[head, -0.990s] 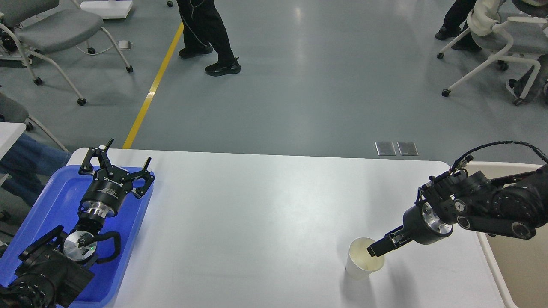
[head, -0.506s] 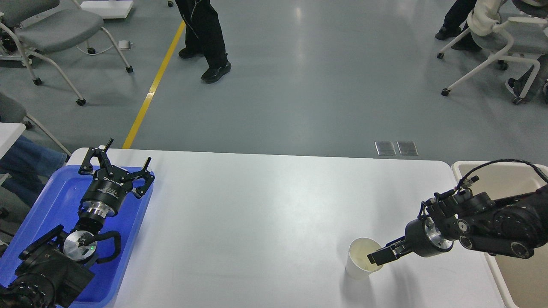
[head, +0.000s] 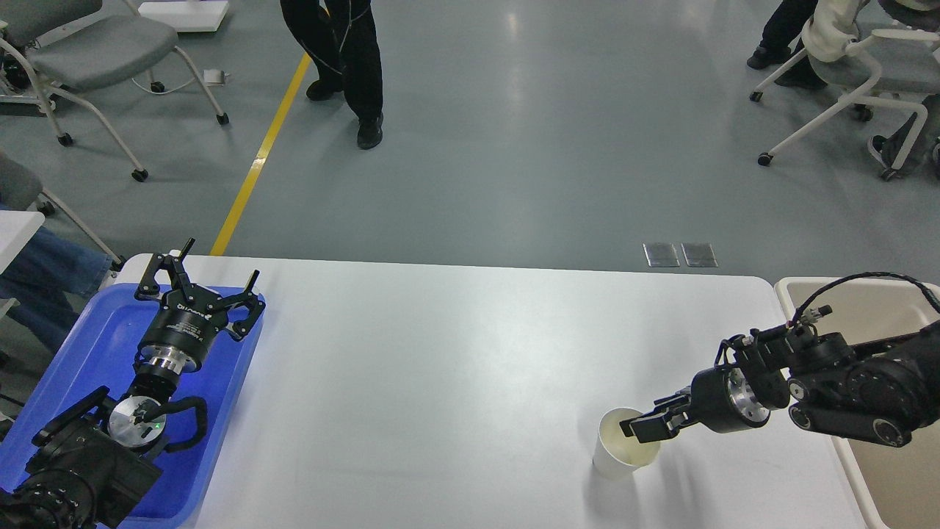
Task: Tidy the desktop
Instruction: 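Close the right gripper on the rim of the paper cup, then lift the cup with the right gripper and carry it toward the bin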
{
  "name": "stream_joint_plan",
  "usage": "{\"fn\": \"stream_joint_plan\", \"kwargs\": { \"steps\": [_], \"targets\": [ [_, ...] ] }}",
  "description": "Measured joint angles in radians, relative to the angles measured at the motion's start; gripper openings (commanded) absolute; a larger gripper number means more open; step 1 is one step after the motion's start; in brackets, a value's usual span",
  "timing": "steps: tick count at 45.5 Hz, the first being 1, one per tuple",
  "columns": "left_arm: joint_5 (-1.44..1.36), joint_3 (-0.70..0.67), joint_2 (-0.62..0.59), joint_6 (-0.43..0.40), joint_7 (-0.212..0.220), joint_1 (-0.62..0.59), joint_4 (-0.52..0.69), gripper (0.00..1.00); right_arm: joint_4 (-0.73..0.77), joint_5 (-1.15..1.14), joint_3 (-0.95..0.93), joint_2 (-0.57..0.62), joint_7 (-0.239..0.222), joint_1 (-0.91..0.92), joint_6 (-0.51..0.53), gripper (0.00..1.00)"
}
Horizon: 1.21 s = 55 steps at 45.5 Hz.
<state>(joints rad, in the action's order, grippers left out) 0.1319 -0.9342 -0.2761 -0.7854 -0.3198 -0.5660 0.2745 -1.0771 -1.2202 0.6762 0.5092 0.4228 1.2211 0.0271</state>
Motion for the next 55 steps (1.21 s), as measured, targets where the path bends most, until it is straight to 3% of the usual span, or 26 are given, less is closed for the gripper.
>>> {"fn": "stream_joint_plan", "kwargs": {
  "steps": [8, 13, 18, 19, 44, 55],
  "targets": [
    [0.0, 0.0, 0.0, 0.0, 0.0, 0.0, 0.0, 1.0, 0.027, -0.021, 0.002, -0.002, 0.028, -0.018, -0.042, 0.44],
    [0.0, 0.0, 0.0, 0.0, 0.0, 0.0, 0.0, 1.0, 0.061, -0.026, 0.003, -0.002, 0.038, -0.039, -0.064, 0.4],
    [0.0, 0.0, 0.0, 0.0, 0.0, 0.0, 0.0, 1.0, 0.087, -0.03, 0.003, -0.003, 0.045, -0.058, -0.077, 0.01],
    [0.0, 0.0, 0.0, 0.0, 0.0, 0.0, 0.0, 1.0, 0.09, -0.03, 0.003, -0.003, 0.045, -0.061, -0.078, 0.0],
    [0.0, 0.0, 0.0, 0.0, 0.001, 0.0, 0.0, 1.0, 0.111, -0.024, 0.003, 0.007, 0.066, -0.072, -0.084, 0.0],
    [0.0, 0.0, 0.0, 0.0, 0.001, 0.0, 0.0, 1.0, 0.037, -0.018, -0.044, 0.057, 0.095, 0.0, -0.08, 0.0]
  ]
}}
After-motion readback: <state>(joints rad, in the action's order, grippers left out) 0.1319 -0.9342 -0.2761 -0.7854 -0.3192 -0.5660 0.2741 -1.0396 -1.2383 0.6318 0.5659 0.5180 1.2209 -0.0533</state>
